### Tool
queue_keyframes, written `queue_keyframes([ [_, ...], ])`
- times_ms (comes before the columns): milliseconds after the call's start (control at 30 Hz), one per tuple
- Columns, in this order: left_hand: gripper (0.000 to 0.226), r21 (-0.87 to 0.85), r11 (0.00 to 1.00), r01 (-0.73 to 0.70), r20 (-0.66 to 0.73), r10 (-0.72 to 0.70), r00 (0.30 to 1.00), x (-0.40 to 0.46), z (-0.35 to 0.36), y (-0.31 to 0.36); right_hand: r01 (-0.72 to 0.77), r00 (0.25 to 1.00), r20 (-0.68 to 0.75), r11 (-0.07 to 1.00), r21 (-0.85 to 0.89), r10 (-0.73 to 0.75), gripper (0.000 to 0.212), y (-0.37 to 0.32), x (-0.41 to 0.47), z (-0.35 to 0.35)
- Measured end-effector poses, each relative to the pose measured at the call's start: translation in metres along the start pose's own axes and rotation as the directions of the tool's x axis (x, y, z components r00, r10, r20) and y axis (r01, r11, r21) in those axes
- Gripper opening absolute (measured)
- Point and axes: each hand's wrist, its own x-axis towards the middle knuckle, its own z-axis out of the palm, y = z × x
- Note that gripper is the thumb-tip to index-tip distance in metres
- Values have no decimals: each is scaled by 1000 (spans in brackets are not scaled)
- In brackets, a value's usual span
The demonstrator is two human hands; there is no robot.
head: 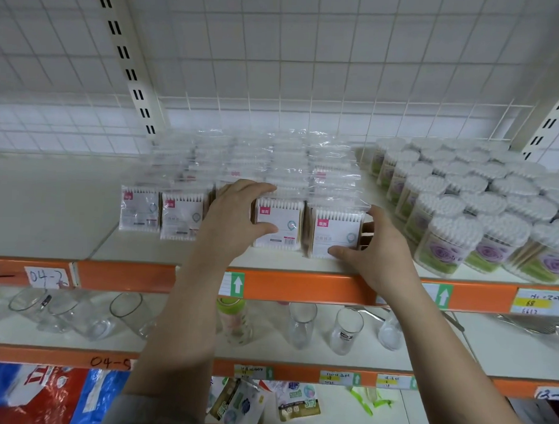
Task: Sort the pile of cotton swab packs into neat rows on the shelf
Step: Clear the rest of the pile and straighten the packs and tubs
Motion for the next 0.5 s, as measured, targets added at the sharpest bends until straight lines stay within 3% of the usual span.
queue_keyframes([
  [233, 52, -72, 997, 14, -126, -23, 992, -7, 4, 4, 24, 999, -44, 999, -27, -25, 86, 10, -2, 1],
  [333, 41, -96, 991, 91, -213, -110, 971, -10, -2, 5, 95, 981, -167, 995, -30, -99, 74, 10, -7, 2],
  [500, 35, -76, 973, 219, -178, -230, 957, -21, -19, 0, 229, 923, -310, 973, -28, -226, 43, 0, -17, 6],
])
